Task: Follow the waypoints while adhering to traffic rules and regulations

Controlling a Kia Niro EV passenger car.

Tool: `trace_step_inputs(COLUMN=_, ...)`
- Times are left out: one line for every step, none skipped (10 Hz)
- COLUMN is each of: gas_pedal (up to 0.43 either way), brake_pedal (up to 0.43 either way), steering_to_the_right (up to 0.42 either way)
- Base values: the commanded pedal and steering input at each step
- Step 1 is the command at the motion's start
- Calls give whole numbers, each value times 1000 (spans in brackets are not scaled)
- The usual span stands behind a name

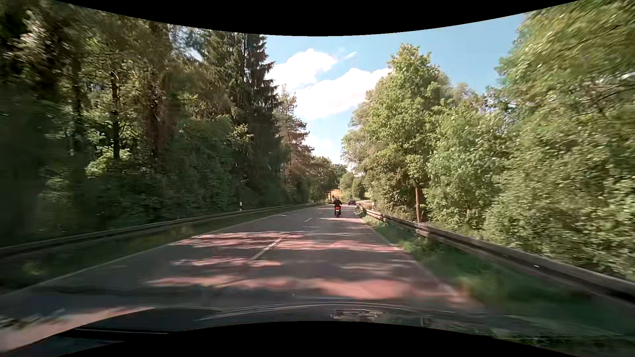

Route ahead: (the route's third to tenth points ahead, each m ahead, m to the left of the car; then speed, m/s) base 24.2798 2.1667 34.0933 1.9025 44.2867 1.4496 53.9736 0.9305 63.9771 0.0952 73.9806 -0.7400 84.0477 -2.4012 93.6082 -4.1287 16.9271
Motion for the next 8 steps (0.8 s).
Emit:
trace_step_inputs(gas_pedal=130, brake_pedal=12, steering_to_the_right=0)
trace_step_inputs(gas_pedal=130, brake_pedal=12, steering_to_the_right=1)
trace_step_inputs(gas_pedal=130, brake_pedal=12, steering_to_the_right=2)
trace_step_inputs(gas_pedal=130, brake_pedal=12, steering_to_the_right=3)
trace_step_inputs(gas_pedal=130, brake_pedal=12, steering_to_the_right=3)
trace_step_inputs(gas_pedal=130, brake_pedal=12, steering_to_the_right=5)
trace_step_inputs(gas_pedal=130, brake_pedal=12, steering_to_the_right=6)
trace_step_inputs(gas_pedal=138, brake_pedal=12, steering_to_the_right=7)
